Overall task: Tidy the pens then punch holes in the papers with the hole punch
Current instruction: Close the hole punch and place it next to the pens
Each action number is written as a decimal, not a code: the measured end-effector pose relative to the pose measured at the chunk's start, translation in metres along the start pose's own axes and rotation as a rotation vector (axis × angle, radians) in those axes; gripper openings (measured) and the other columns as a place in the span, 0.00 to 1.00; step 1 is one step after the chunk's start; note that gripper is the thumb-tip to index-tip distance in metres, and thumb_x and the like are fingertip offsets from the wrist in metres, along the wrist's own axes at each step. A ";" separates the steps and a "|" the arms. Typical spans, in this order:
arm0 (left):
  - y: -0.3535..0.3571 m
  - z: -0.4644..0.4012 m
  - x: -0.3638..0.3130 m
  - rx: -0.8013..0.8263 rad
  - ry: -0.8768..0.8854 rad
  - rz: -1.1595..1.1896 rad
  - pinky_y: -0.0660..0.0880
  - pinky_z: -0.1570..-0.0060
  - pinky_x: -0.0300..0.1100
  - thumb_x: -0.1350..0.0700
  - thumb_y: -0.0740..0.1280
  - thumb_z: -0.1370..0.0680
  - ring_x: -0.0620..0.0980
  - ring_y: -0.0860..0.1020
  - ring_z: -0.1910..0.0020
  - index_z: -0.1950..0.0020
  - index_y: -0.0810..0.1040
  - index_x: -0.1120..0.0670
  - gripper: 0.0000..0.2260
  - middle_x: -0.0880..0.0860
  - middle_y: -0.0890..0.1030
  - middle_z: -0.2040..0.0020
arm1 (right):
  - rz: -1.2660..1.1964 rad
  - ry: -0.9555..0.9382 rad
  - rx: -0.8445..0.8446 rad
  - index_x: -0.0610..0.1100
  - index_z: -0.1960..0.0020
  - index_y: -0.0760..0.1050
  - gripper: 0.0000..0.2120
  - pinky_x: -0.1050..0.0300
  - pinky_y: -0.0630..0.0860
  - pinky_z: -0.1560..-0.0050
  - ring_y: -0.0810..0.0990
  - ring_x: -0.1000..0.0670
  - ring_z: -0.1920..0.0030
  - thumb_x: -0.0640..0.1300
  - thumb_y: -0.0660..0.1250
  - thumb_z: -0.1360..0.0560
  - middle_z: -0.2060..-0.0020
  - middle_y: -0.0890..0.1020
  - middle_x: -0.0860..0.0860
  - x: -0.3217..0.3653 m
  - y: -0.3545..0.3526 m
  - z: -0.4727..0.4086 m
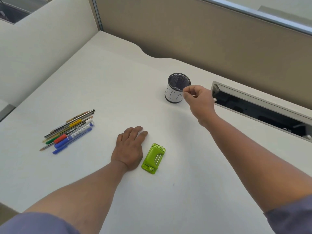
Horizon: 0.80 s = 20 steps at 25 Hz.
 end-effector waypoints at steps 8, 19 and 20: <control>0.001 0.000 -0.001 0.024 -0.021 -0.015 0.58 0.33 0.49 0.61 0.61 0.26 0.54 0.61 0.28 0.28 0.69 0.47 0.26 0.48 0.66 0.25 | 0.347 0.027 0.449 0.52 0.55 0.81 0.07 0.71 0.71 0.63 0.75 0.60 0.67 0.40 0.70 0.25 0.64 0.80 0.61 -0.061 0.028 0.147; -0.003 0.002 -0.003 -0.018 0.004 0.006 0.62 0.36 0.52 0.60 0.57 0.28 0.56 0.64 0.30 0.30 0.71 0.48 0.26 0.49 0.69 0.27 | 0.682 -0.077 0.631 0.38 0.55 0.77 0.11 0.48 0.77 0.53 0.76 0.46 0.57 0.47 0.66 0.26 0.59 0.79 0.46 -0.104 0.035 0.238; -0.003 0.002 -0.004 -0.016 0.005 0.005 0.62 0.36 0.52 0.61 0.58 0.28 0.55 0.64 0.30 0.30 0.71 0.48 0.26 0.49 0.69 0.27 | 0.677 -0.087 0.601 0.39 0.53 0.78 0.11 0.48 0.77 0.53 0.77 0.46 0.56 0.47 0.66 0.25 0.58 0.80 0.46 -0.104 0.035 0.239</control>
Point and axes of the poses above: each hand's wrist, its own z-axis away from the middle knuckle, its own y-axis out of the palm, x = y × z, the point moved 10 cm from there along -z, towards the middle knuckle
